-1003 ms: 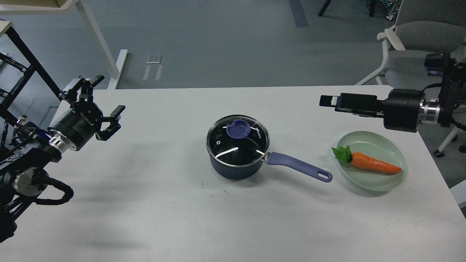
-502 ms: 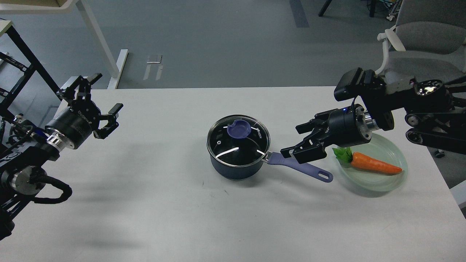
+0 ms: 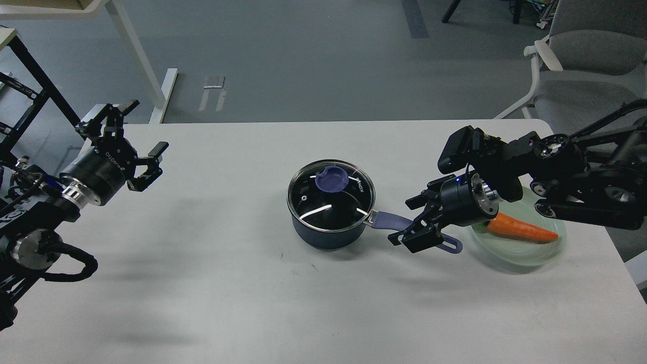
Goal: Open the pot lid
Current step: 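Reach the right gripper to the purple pot handle and grasp it, then move the left gripper over the pot and grasp the purple lid knob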
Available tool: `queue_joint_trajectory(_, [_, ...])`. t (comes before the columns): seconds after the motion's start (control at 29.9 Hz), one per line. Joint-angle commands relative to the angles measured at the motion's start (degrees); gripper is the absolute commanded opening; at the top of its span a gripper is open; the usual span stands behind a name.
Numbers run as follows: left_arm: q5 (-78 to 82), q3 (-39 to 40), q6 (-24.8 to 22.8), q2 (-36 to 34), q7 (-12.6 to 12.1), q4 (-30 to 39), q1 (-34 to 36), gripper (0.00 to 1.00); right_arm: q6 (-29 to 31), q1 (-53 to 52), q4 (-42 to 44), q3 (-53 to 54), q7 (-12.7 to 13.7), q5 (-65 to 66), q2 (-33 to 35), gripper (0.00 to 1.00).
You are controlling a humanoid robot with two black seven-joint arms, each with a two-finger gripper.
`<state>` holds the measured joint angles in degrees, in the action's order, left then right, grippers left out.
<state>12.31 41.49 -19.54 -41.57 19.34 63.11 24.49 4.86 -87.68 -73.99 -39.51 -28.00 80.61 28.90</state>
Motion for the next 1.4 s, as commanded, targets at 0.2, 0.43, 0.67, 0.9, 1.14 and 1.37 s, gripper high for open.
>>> queue_joint_trajectory(0.2, [0.09,-0.10,0.03,0.17,-0.01,-0.01,0.12,0.99,-0.11,2.78,0.60,-0.13,0.00,-0.02,-0.07,0.93])
queue_joint_trajectory(0.43, [0.26,-0.18,0.29,0.09,-0.01,0.87,0.12,0.99,-1.69,4.01,1.65,-0.83,0.00,0.07,-0.07,0.77])
queue_joint_trajectory(0.67, [1.76,-0.27,2.32,0.17,-0.01,0.87,1.97,0.99,-1.96,4.01,1.65,-1.09,0.00,0.07,-0.07,0.61])
queue_joint_trajectory(0.9, [2.28,-0.27,2.06,0.17,-0.09,0.87,2.14,0.99,-2.04,3.93,1.65,-1.18,0.00,0.07,0.02,0.53])
queue_joint_trajectory(1.14, [11.94,-0.27,0.04,0.52,-0.01,1.05,4.34,0.99,-2.04,3.75,1.65,-1.27,0.00,0.25,0.02,0.49])
queue_joint_trajectory(1.37, [15.73,-1.85,-0.93,0.70,-0.09,3.86,7.41,0.99,-2.04,3.13,1.65,-1.27,0.00,0.42,0.02,0.46])
